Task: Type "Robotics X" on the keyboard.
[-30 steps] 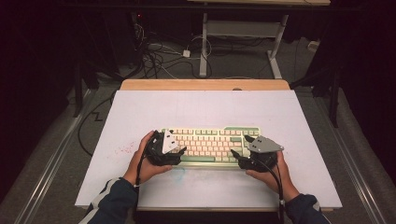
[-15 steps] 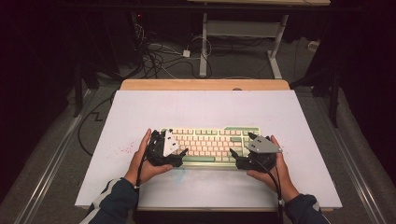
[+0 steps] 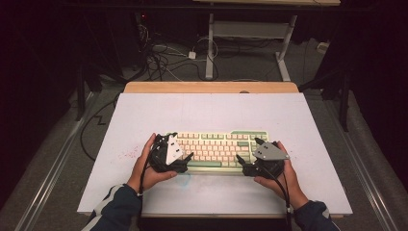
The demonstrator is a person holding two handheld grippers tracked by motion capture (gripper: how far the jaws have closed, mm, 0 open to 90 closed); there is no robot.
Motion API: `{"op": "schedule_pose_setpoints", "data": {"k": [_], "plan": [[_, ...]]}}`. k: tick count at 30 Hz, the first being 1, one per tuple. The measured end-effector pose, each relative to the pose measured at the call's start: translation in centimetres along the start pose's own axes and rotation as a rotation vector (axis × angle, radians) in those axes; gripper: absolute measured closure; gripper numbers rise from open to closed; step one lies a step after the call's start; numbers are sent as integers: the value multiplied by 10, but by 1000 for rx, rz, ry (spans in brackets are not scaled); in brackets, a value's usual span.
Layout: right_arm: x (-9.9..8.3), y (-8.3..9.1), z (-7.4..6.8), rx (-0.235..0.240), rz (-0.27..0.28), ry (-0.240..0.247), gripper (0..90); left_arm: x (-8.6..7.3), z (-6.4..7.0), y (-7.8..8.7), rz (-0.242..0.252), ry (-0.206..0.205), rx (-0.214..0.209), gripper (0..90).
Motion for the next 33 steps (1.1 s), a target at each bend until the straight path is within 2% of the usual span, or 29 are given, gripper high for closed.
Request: {"op": "schedule_pose_setpoints", "data": {"k": [5, 19, 33], "plan": [[3, 3, -2, -12, 17, 11, 180, 1, 2, 2, 10, -5, -7, 145], [4, 8, -8, -10, 14, 38, 184, 0, 12, 11, 13, -29, -39, 145], [0, 20, -6, -30, 18, 51, 189, 4, 9, 25, 40, -32, -29, 145]]}}
Point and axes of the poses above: each handheld gripper's, and its own axes: y roughly backward along the jaws, x roughly out of its top, z roughly to its right, the point moved 4 cm from there along -y, roughly forward along the jaws, and after that the axes turned 9 degrees about z, right-handed, at the moved point
